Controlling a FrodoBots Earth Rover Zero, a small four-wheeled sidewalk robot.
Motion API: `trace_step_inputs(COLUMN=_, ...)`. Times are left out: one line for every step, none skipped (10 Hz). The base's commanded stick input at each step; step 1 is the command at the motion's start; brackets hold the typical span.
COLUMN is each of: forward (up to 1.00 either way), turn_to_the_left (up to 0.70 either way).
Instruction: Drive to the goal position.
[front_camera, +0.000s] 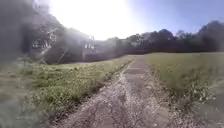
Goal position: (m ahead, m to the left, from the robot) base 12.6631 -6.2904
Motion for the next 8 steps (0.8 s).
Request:
trace_step_inputs(forward=0.50, turn_to_the_left=0.00)
trace_step_inputs(forward=0.50, turn_to_the_left=0.00)
trace_step_inputs(forward=0.50, turn_to_the_left=0.00)
trace_step_inputs(forward=0.50, turn_to_the_left=0.00)
trace_step_inputs(forward=0.50, turn_to_the_left=0.00)
trace_step_inputs(forward=0.50, turn_to_the_left=0.00)
trace_step_inputs(forward=0.50, turn_to_the_left=0.00)
trace_step_inputs(forward=0.50, turn_to_the_left=0.00)
